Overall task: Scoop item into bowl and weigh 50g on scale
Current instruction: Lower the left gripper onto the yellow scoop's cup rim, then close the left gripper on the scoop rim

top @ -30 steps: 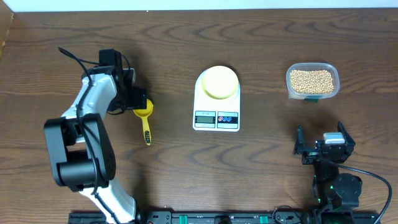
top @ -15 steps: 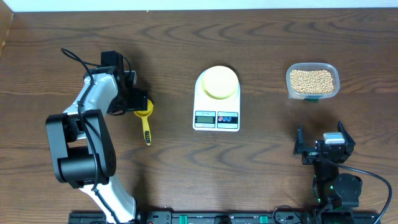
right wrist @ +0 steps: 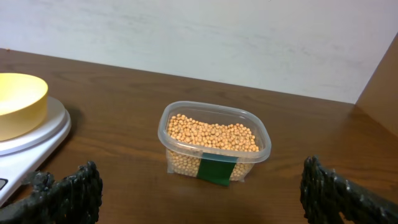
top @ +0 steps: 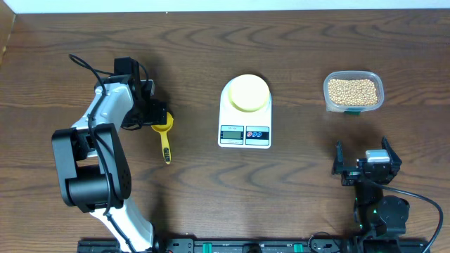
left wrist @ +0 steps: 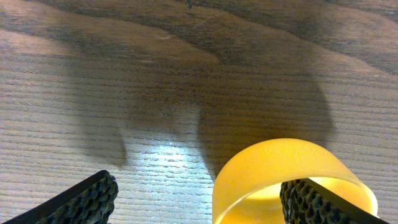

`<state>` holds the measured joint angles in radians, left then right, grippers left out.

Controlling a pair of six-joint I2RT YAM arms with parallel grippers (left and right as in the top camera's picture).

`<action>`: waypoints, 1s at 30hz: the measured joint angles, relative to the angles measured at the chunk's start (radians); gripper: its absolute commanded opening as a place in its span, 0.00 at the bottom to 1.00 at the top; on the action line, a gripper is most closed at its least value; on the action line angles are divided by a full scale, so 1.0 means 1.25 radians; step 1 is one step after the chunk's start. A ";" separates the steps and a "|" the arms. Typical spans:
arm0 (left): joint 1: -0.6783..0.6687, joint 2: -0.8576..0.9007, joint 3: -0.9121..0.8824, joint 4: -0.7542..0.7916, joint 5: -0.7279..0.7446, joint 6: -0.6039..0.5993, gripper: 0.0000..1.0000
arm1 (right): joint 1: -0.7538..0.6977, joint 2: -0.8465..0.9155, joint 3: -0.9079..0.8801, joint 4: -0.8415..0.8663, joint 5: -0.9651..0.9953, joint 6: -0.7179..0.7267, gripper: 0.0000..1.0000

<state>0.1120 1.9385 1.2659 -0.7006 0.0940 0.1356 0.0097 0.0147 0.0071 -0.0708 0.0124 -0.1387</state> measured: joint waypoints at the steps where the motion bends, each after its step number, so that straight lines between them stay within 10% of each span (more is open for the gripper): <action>1: 0.000 0.000 0.000 0.000 0.000 0.000 0.86 | 0.000 0.000 0.000 0.000 0.000 0.000 0.99; 14: 0.000 0.000 0.000 0.002 -0.003 0.001 0.36 | 0.000 0.000 0.000 0.000 0.000 0.000 0.99; 30: 0.000 0.000 0.000 0.011 -0.003 0.002 0.08 | 0.000 0.000 0.000 0.000 0.000 0.000 0.99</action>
<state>0.1120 1.9385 1.2659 -0.6872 0.0902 0.1383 0.0097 0.0147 0.0071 -0.0708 0.0124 -0.1387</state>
